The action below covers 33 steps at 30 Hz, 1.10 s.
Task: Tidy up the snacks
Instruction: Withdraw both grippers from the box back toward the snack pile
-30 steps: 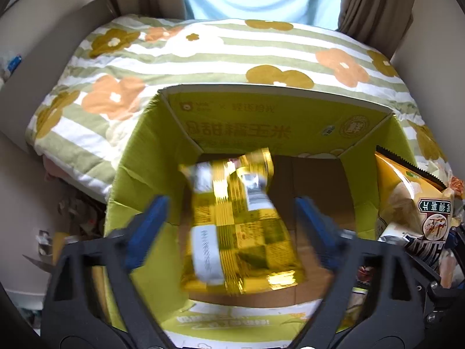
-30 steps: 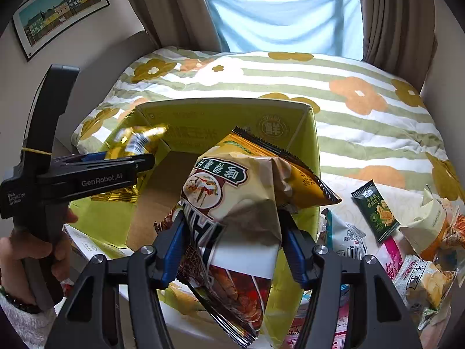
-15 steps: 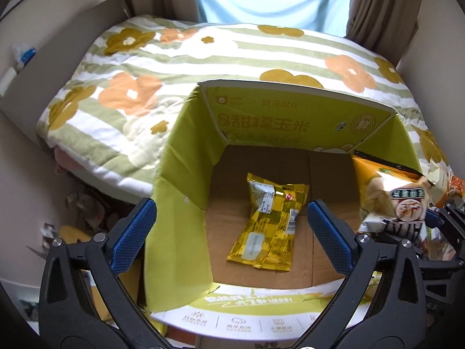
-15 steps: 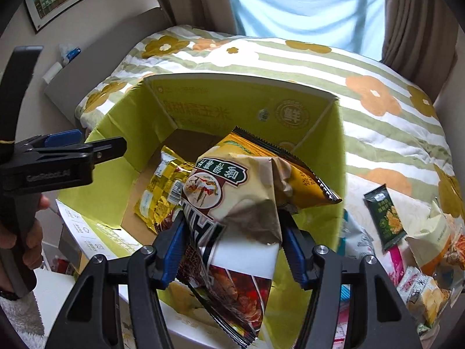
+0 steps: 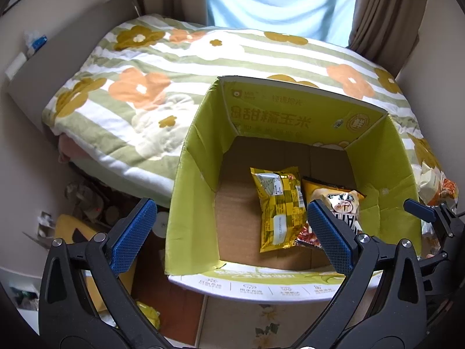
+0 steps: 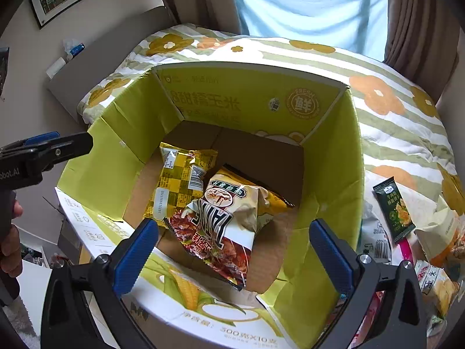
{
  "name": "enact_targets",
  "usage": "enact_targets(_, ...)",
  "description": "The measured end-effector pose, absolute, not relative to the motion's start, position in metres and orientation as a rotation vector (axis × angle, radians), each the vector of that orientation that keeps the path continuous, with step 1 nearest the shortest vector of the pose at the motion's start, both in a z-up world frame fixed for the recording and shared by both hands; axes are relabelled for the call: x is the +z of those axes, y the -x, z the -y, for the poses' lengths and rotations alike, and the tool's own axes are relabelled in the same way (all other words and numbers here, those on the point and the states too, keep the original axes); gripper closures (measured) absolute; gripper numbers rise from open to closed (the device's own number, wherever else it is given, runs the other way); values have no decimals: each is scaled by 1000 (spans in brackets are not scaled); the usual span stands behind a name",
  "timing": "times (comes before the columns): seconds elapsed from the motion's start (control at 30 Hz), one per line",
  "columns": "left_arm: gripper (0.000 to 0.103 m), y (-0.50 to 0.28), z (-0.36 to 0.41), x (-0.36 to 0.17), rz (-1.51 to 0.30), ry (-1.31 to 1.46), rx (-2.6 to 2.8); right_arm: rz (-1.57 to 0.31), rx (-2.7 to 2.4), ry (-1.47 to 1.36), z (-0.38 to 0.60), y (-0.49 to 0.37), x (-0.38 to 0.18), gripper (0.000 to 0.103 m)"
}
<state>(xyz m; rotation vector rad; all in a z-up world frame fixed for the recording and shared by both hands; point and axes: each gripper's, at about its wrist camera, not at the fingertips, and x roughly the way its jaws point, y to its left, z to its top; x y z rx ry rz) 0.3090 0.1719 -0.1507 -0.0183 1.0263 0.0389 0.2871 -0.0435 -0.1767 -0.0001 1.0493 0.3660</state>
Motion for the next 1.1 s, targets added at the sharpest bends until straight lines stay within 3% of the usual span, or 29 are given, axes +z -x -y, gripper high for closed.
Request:
enact_targets(0.5, 0, -272, -162, -120, -956, 13, -85, -983, 288, -22, 63, -240, -124, 0)
enact_targets(1.1, 0, -222, -63, -112, -949, 18, -170, -885, 126, -62, 231, -194, -74, 0)
